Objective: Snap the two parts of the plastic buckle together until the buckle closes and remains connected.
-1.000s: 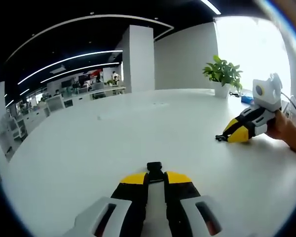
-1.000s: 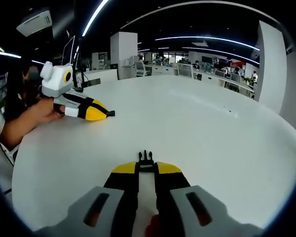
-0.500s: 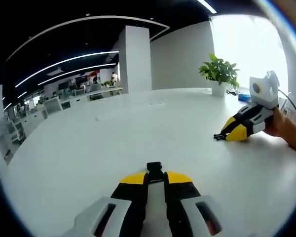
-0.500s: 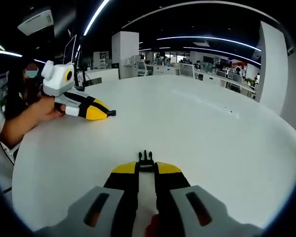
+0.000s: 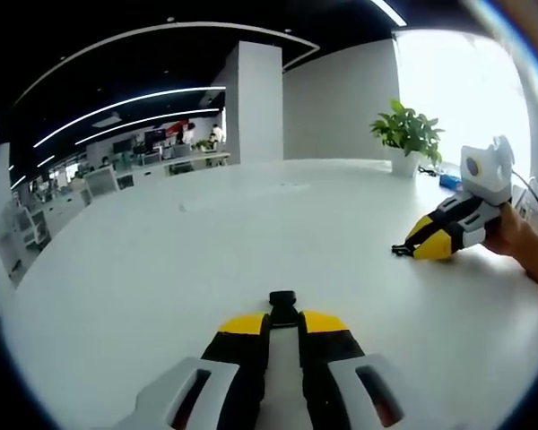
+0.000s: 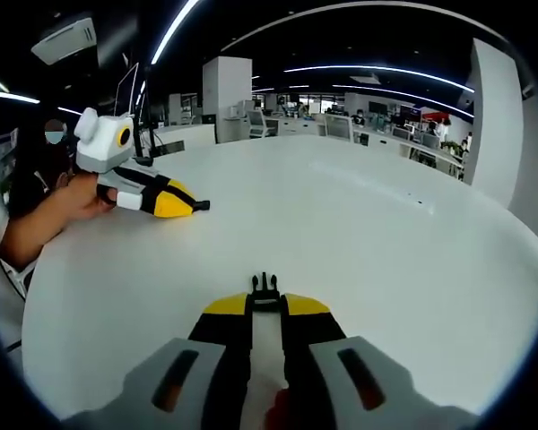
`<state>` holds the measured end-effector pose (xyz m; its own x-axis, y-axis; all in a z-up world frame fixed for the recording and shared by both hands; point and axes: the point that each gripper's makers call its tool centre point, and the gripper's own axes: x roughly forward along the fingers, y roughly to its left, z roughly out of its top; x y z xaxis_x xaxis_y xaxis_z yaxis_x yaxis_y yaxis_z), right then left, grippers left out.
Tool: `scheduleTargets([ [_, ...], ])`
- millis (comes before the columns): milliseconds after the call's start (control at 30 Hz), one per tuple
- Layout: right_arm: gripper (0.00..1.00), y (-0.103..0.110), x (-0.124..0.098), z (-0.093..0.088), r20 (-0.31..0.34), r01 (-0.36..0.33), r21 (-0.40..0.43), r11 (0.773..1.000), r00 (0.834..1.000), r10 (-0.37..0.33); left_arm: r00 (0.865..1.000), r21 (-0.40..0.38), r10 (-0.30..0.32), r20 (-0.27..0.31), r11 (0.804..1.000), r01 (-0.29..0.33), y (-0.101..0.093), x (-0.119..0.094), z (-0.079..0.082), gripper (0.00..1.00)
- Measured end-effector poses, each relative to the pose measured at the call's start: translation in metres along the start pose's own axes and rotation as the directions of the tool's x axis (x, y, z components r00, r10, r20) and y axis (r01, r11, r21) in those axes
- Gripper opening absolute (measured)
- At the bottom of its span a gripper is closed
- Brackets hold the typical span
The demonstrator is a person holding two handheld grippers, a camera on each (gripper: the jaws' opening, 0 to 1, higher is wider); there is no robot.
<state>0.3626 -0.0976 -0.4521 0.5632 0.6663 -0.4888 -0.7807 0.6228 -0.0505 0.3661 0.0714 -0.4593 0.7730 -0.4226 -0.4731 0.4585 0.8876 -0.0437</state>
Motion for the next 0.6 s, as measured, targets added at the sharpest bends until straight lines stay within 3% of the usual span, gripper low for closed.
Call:
scheduleTargets([
  [600, 0.13, -0.0018, -0.0004, 0.0018, 0.014, 0.003, -0.005, 1.0, 1.0, -0.003, 1.0, 0.009, 0.005, -0.001, 1.0, -0.005, 0.0048, -0.0007, -0.0001, 0.12],
])
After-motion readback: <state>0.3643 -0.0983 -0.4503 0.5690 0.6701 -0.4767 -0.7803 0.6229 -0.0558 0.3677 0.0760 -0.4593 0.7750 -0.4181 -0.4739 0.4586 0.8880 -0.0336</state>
